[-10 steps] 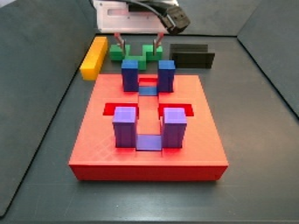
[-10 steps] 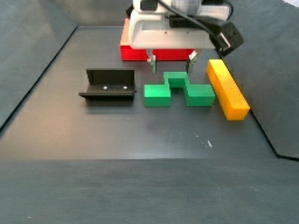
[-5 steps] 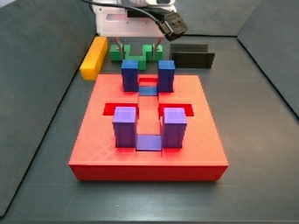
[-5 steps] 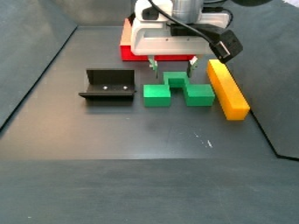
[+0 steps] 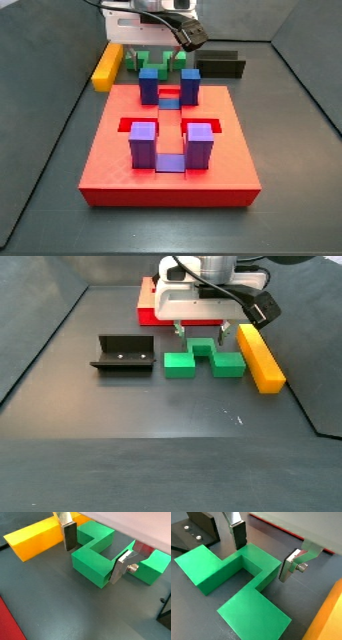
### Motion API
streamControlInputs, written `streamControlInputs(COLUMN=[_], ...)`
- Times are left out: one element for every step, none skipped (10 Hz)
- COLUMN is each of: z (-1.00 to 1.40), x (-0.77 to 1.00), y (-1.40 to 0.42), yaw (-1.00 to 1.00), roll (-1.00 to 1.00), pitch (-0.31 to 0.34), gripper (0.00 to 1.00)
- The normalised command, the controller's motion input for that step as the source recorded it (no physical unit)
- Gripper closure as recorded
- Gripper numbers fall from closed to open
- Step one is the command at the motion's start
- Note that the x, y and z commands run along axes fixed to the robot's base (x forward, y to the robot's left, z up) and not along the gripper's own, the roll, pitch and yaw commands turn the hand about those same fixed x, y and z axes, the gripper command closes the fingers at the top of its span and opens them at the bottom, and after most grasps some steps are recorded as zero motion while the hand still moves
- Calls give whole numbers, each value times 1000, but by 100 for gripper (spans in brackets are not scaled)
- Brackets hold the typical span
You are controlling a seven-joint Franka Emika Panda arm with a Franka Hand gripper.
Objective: Pick up the yellow object. Move up. Move to above the board. Insert the yellow object.
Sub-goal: Pick up the yellow object.
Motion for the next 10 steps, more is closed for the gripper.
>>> streamControlInputs(z=[-297,-229,0,263,634,623,486,323,180,311], x=[0,51,0,0,0,-106,-217,-194,-57,0], y=[0,0,0,0,0,0,0,-6,0,0], yaw=[0,0,0,-54,-100,-131,-146,-160,-140,-143], roll=[179,140,26,0,0,0,0,0,0,-19], pitch=[11,19,11,6,4,0,0,0,0,0], gripper=[0,0,0,0,0,0,0,0,0,0])
